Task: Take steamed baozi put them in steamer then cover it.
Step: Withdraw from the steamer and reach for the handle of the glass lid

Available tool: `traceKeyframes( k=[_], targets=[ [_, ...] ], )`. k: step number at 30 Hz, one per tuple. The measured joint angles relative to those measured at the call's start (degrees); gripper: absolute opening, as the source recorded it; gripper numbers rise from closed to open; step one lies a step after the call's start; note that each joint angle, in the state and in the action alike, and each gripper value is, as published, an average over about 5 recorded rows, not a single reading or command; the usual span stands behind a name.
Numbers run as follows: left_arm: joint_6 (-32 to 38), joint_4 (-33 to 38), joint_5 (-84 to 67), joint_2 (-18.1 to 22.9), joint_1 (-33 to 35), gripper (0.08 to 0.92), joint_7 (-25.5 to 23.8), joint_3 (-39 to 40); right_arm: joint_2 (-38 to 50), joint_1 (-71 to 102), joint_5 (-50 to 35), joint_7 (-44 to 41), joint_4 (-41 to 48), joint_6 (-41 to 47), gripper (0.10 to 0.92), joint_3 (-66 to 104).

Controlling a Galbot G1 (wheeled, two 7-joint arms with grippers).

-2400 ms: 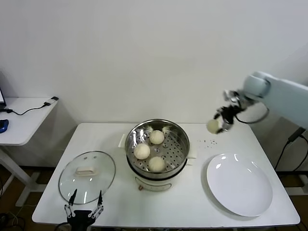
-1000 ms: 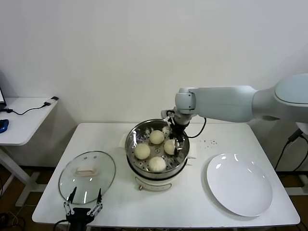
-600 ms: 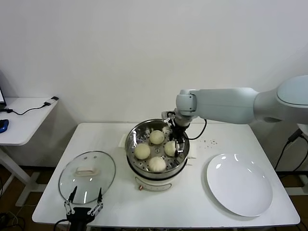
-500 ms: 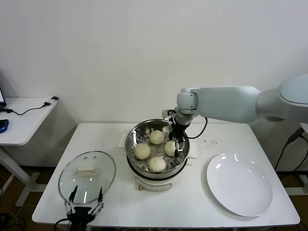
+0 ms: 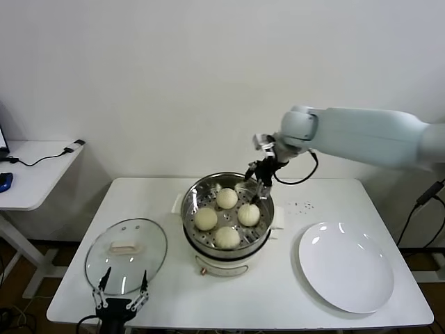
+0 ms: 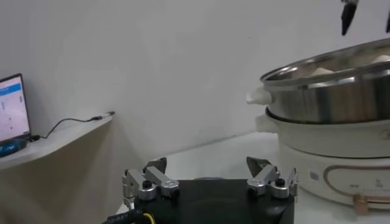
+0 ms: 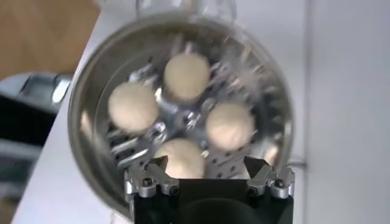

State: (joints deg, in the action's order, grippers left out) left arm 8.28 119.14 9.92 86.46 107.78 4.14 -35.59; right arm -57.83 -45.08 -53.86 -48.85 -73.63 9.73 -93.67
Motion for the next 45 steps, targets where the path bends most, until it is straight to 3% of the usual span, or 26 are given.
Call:
traceKeyframes(
  k=[10, 22, 34, 45],
  targets=[
    [-0.7, 0.9, 1.2, 0.5, -0.8, 0.823, -0.5, -0.4, 15.5, 12.0, -5.2, 14.0, -6.9, -9.7, 0.823, 15.4],
    [-1.8, 3.0, 3.1, 1.6, -0.8, 0.823, -1.5, -1.9, 25.5, 46.9, -4.5, 27.4, -14.7, -14.6, 0.823, 52.9],
    [-1.8, 5.0, 12.2, 2.0, -0.9, 0.823, -3.4, -4.6, 21.8, 85.1, 1.7, 34.9, -23.2, -12.2, 0.823, 92.8],
    [1.6, 1.7, 43.5, 1.0, -3.7, 0.823, -2.4, -9.6, 13.2, 108.0, 8.0, 37.1, -27.9, -10.1, 0.823, 115.9]
  ],
)
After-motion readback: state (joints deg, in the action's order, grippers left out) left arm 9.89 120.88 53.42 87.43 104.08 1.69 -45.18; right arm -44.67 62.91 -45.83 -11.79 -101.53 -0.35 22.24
